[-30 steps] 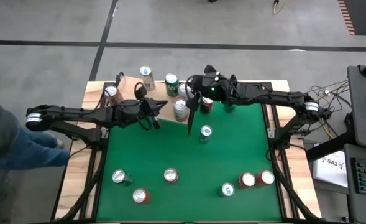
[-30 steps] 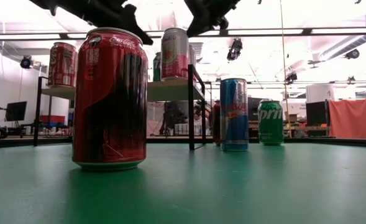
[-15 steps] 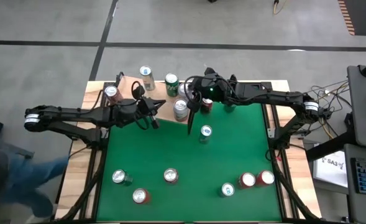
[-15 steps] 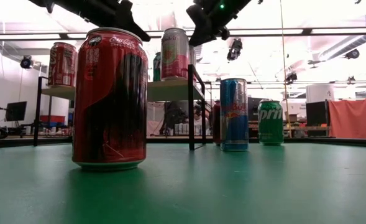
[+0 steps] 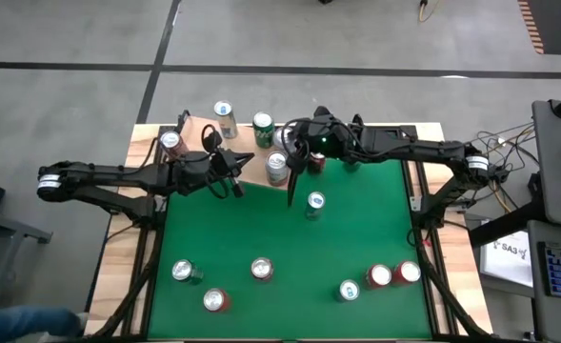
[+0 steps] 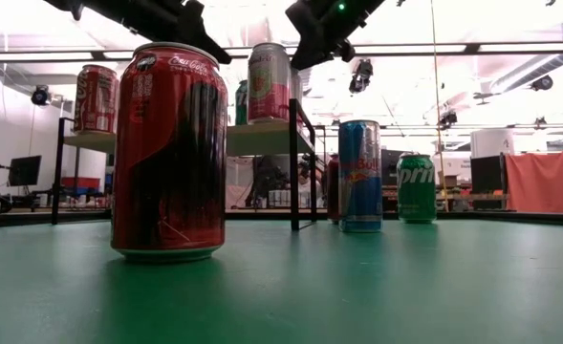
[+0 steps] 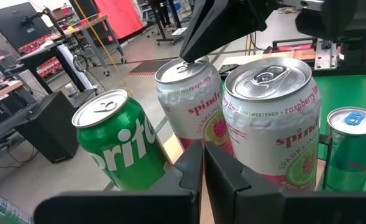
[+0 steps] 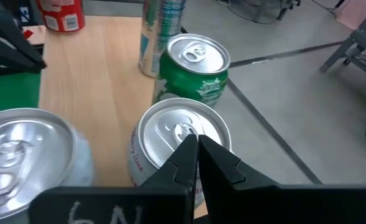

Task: Place canned beverage on shelf
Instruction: Put the pink/white soda can on the shelf aligned with the other pink/white soda can, then put the blue/white soda can on the shelf aligned with the other blue/white soda can

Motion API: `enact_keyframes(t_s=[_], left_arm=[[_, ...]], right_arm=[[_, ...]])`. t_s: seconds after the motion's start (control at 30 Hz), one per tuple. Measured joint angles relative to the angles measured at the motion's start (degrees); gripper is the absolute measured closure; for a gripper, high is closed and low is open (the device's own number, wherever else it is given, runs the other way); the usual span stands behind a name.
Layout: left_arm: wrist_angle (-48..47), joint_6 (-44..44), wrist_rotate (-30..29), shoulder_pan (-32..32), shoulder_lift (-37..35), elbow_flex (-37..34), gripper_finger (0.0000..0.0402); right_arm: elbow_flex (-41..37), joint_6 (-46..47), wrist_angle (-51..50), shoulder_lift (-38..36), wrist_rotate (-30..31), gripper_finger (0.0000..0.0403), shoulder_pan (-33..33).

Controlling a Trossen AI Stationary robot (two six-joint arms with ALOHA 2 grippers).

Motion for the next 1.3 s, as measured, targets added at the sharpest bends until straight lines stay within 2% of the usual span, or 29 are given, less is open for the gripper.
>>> enact_keyframes(t_s=[0.9,1.1,1.3], left_arm=[[0.04,-0.41,-0.02,-0.32,0.00,-0.02,0.0402],[0.10,-0.48,-0.04,-3.33,-0.71,-0.02,0.0402],[0.14,-0.65,-0.04,-9.79,-2.19,-0.02,0.0402]], right_arm=[[-0.13,0.11,-0.15,-0.71,0.13,0.0394,1.06],[-0.15,0.09,0.65,-2.86,0.24,0.0394,1.78],[-0.15,0.66,0.59,-6.15,0.20,0.0394,5.87]])
